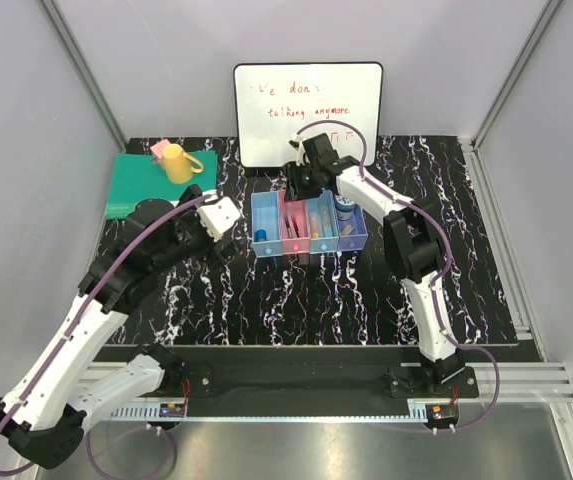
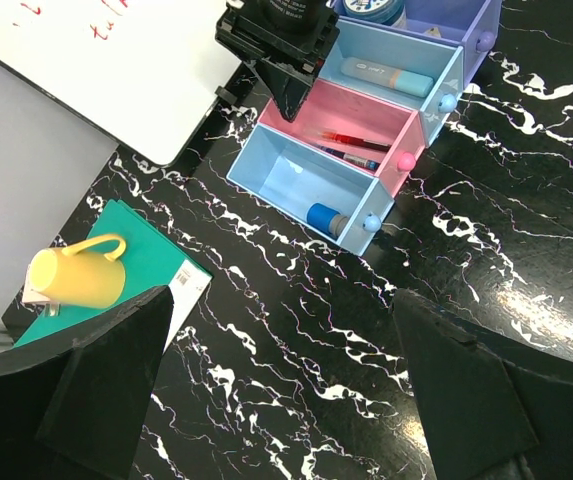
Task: Sort the stationery into containers
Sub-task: Reset both arms
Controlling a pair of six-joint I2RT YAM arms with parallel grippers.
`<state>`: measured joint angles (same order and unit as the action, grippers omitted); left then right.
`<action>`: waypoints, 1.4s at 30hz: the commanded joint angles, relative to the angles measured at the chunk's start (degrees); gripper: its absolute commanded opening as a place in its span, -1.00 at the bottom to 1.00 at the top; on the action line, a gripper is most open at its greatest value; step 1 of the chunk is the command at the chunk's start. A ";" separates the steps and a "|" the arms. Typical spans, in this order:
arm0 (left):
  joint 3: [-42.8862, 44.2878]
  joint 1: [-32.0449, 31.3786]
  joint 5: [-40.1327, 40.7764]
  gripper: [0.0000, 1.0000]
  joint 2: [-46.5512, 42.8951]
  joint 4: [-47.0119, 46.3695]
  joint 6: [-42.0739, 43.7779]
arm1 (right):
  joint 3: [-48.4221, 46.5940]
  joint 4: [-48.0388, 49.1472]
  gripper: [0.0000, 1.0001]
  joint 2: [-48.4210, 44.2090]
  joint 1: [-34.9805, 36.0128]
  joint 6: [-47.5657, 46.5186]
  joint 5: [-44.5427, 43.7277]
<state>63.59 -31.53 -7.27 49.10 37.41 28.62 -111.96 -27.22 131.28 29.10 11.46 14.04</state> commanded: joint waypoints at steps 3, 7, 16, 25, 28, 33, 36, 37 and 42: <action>0.48 -0.20 -0.03 0.98 -1.11 -3.31 -0.23 | -3.96 1.30 0.07 -8.49 0.34 -5.22 -1.47; 1.01 -0.20 0.76 0.98 -1.11 -3.48 0.03 | -2.22 -0.10 0.71 -16.65 0.34 -10.92 -0.69; 0.39 -0.11 5.41 0.98 -2.78 -3.04 -2.69 | -0.81 -24.17 1.00 -27.30 0.34 -17.95 -12.88; -4.70 1.29 21.76 0.98 -7.26 -1.46 -13.59 | 20.18 -28.59 1.00 -50.84 0.25 -26.32 -24.86; -6.81 3.31 22.65 0.98 -8.32 -0.68 -14.03 | 24.58 -28.32 0.99 -59.02 0.25 -26.67 -24.15; -6.73 9.18 19.07 0.98 -5.16 2.05 -15.87 | 26.62 -28.32 0.99 -66.50 0.25 -25.88 -25.03; -3.84 13.66 11.51 0.98 -1.21 5.56 -17.37 | 26.36 -28.41 0.99 -67.56 0.25 -25.97 -25.56; -2.26 14.56 10.01 0.98 -0.24 6.53 -17.89 | 26.27 -28.32 0.99 -67.65 0.17 -25.97 -25.64; -0.58 17.72 3.76 0.98 1.88 8.38 -20.45 | 26.36 -28.24 1.00 -68.53 0.25 -26.23 -24.68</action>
<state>59.33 -15.77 4.34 51.48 44.36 10.90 -85.56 -56.42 62.35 29.15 -13.78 -10.04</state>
